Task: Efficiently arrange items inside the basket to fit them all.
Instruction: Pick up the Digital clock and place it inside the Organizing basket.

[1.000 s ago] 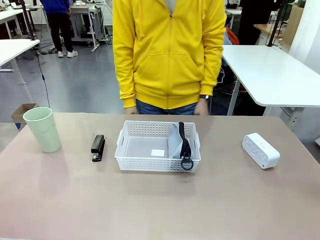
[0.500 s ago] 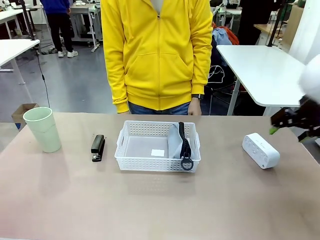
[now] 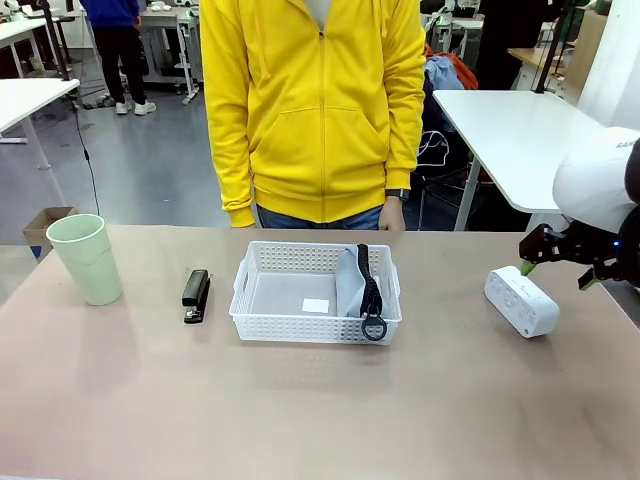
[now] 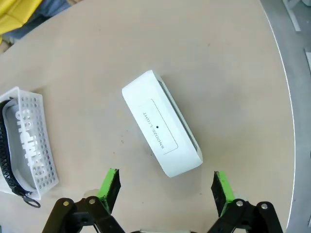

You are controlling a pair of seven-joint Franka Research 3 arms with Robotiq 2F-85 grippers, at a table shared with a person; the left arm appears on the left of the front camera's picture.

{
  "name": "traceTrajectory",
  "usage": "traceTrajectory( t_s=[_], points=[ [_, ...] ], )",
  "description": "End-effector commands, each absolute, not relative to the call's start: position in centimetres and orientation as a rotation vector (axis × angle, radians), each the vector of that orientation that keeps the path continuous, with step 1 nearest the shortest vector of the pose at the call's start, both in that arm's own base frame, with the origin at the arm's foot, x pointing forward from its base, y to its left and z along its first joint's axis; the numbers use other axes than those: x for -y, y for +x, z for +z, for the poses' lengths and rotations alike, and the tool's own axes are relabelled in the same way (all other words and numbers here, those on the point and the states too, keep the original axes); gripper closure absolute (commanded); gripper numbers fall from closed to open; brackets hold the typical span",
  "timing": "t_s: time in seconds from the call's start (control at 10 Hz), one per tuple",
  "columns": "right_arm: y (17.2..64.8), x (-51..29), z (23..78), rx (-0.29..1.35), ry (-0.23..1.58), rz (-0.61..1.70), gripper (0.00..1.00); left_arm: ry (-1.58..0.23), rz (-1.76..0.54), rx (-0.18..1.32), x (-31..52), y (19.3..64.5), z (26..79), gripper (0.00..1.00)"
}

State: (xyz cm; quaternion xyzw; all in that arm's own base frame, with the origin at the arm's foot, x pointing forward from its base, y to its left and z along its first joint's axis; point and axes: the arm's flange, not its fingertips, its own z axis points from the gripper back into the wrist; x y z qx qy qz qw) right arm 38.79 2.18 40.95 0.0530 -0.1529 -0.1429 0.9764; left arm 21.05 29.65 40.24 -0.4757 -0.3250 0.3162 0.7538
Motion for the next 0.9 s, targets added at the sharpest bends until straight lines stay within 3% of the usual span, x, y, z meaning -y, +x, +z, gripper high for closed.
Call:
traceTrajectory(
  t_s=[0.0,0.5,0.8],
  points=[
    [38.4,-2.5,41.2,0.318,0.057,-0.218,0.00,-1.051,0.672,0.739,-29.7,21.1,40.1,0.00],
    [44.4,-2.4,39.7,0.164,0.036,-0.094,0.00,-1.051,0.672,0.739,-29.7,21.1,40.1,0.00],
    [46.1,-2.5,38.0,0.092,0.056,-0.156,0.00,-1.051,0.672,0.739,-29.7,21.1,40.1,0.00]
  ],
)
